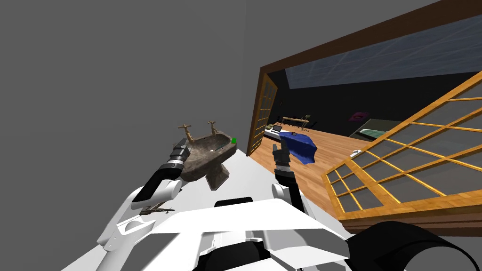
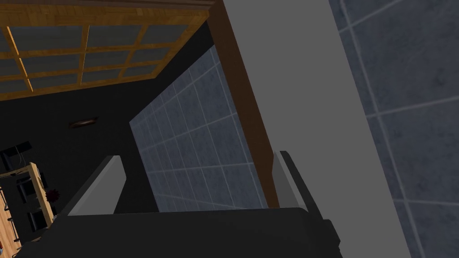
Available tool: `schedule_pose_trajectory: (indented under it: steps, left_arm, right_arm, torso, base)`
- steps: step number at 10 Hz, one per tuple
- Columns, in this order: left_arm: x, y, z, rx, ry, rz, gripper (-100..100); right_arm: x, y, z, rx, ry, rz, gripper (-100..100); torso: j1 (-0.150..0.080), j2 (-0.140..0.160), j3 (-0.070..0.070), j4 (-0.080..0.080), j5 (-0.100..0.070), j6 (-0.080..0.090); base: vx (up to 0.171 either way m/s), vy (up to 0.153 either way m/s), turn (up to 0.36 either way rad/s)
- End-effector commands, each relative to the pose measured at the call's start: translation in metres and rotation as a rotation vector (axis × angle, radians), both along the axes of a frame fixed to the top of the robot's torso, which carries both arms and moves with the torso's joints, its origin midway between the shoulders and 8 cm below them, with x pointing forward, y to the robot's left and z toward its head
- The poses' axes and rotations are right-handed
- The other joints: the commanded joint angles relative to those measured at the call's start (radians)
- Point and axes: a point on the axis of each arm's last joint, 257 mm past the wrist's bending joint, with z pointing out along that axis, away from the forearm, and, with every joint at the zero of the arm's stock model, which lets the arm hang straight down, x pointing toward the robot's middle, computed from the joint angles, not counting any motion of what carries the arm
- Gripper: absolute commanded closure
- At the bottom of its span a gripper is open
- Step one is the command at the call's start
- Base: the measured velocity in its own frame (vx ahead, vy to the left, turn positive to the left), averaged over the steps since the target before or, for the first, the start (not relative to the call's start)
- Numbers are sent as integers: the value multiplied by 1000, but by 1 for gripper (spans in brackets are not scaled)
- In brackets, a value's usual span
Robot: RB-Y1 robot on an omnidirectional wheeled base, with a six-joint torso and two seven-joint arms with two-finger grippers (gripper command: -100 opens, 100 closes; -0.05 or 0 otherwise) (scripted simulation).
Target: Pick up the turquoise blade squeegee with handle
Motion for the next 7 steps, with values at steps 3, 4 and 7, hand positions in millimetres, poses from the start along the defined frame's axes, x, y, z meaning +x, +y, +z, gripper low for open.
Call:
schedule_pose_trajectory:
  steps: [3, 4, 7]
  left_arm:
    - [9, 19, -20, -71, 76, 29, -100]
    - [9, 20, -25, -75, 95, 33, -100]
    - [16, 34, -45, -144, 162, 54, -100]
  right_arm:
    - [0, 0, 0, 0, 0, 0, 0]
    - [0, 0, 0, 0, 0, 0, 0]
    - [0, 0, 0, 0, 0, 0, 0]
  torso:
    - [1, -1, 0, 0, 0, 0]
    - [0, -2, -1, 0, 0, 0]
    - [1, 0, 0, 0, 0, 0]
  base:
    - [37, -110, 79]
    - [35, -100, 55]
    - [29, -102, 77]
